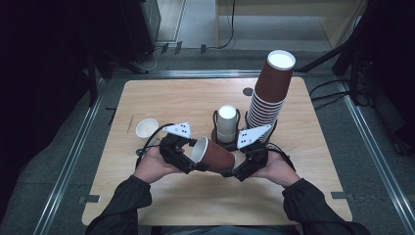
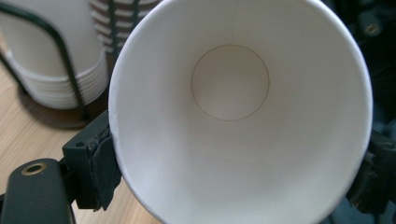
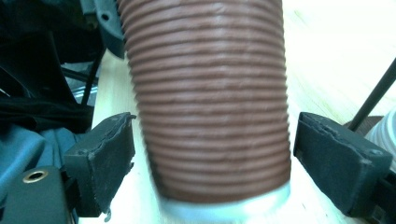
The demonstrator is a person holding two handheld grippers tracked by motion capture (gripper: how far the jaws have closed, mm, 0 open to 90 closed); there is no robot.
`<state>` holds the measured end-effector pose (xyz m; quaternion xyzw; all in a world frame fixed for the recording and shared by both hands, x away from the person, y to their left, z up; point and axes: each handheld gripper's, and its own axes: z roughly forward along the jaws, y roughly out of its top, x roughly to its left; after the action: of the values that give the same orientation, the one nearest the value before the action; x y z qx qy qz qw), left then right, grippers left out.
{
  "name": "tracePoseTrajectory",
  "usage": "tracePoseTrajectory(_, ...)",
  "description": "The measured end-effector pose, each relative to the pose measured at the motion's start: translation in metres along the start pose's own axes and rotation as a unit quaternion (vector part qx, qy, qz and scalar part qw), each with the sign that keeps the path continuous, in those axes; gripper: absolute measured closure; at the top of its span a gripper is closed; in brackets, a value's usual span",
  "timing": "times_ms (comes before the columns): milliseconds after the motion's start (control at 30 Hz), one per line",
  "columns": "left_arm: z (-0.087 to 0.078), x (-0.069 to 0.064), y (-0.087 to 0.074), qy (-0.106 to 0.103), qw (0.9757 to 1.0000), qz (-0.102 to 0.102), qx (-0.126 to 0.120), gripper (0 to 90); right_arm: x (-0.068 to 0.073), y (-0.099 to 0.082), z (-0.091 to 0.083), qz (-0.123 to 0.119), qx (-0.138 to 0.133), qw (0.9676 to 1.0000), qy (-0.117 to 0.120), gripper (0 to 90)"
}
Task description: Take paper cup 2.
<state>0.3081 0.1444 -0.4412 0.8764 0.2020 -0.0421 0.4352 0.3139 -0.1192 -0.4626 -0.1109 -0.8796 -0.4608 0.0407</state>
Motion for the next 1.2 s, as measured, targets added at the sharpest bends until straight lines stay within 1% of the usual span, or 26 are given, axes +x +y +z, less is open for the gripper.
tracePoseTrajectory(100,0.001,0.000,-0.001,0.016,0.9995,0.006,0.026,10.3,0.000,-0.001,0.001,-0.004,0.008,0.9999,-0.008,13.7)
tracePoseTrajectory(133,0.002,0.000,-0.001,0.016,0.9993,0.007,0.034,10.3,-0.001,-0.002,0.002,-0.004,0.011,0.9999,-0.007,13.7)
tracePoseTrajectory(167,0.004,0.000,-0.001,0.024,0.9986,0.010,0.047,10.2,0.000,-0.003,0.002,-0.003,0.013,0.9999,-0.006,13.7)
tracePoseTrajectory(200,0.005,0.000,-0.001,0.028,0.9981,0.013,0.054,10.2,-0.001,-0.004,0.003,-0.006,0.015,0.9999,0.001,13.7)
tracePoseTrajectory(233,0.007,0.000,-0.001,0.027,0.9975,0.013,0.064,10.2,-0.001,-0.004,0.004,-0.008,0.016,0.9998,-0.003,13.8)
tracePoseTrajectory(300,0.011,-0.001,-0.001,0.031,0.9965,0.016,0.076,10.2,-0.001,-0.006,0.007,-0.012,0.026,0.9995,-0.010,13.9)
tracePoseTrajectory(333,0.013,-0.001,-0.001,0.033,0.9959,0.014,0.083,10.1,-0.001,-0.007,0.008,-0.014,0.030,0.9994,-0.012,13.9)
tracePoseTrajectory(367,0.014,-0.001,0.000,0.034,0.9954,0.017,0.088,10.1,-0.001,-0.008,0.010,-0.013,0.033,0.9993,-0.012,13.9)
tracePoseTrajectory(400,0.015,-0.001,0.000,0.032,0.9950,0.015,0.093,10.1,-0.001,-0.009,0.011,-0.014,0.036,0.9992,-0.011,13.9)
tracePoseTrajectory(467,0.019,-0.002,0.001,0.036,0.9939,0.016,0.103,10.1,-0.002,-0.011,0.015,-0.012,0.042,0.9990,-0.007,14.1)
tracePoseTrajectory(533,0.023,-0.004,0.003,0.038,0.9929,0.018,0.112,10.1,-0.001,-0.012,0.020,-0.015,0.052,0.9985,-0.003,14.1)
tracePoseTrajectory(600,0.027,-0.005,0.004,0.035,0.9920,0.018,0.120,9.9,0.000,-0.013,0.025,-0.024,0.059,0.9979,-0.006,14.1)
tracePoseTrajectory(767,0.036,-0.007,0.006,0.029,0.9908,0.013,0.132,9.2,0.002,-0.015,0.036,-0.027,0.073,0.9970,-0.002,14.4)
tracePoseTrajectory(867,0.039,-0.008,0.007,0.028,0.9899,0.013,0.138,8.9,0.004,-0.015,0.040,-0.037,0.076,0.9964,-0.002,15.3)
tracePoseTrajectory(933,0.042,-0.009,0.007,0.025,0.9893,0.015,0.143,8.5,0.006,-0.015,0.042,-0.036,0.077,0.9963,-0.003,15.9)
tracePoseTrajectory(967,0.042,-0.010,0.007,0.028,0.9892,0.018,0.143,8.5,0.006,-0.015,0.043,-0.039,0.079,0.9961,-0.006,18.1)
tracePoseTrajectory(1033,0.042,-0.010,0.007,0.033,0.9895,0.020,0.140,8.4,0.007,-0.014,0.043,-0.043,0.080,0.9958,-0.010,19.2)
tracePoseTrajectory(1067,0.041,-0.010,0.007,0.031,0.9901,0.019,0.136,8.3,0.007,-0.014,0.042,-0.045,0.079,0.9958,-0.013,19.5)
tracePoseTrajectory(1167,0.038,-0.010,0.007,0.031,0.9918,0.026,0.122,7.4,0.006,-0.013,0.040,-0.047,0.070,0.9963,-0.014,20.0)
tracePoseTrajectory(1200,0.038,-0.010,0.007,0.030,0.9921,0.025,0.119,6.8,0.007,-0.012,0.039,-0.046,0.067,0.9966,-0.014,20.0)
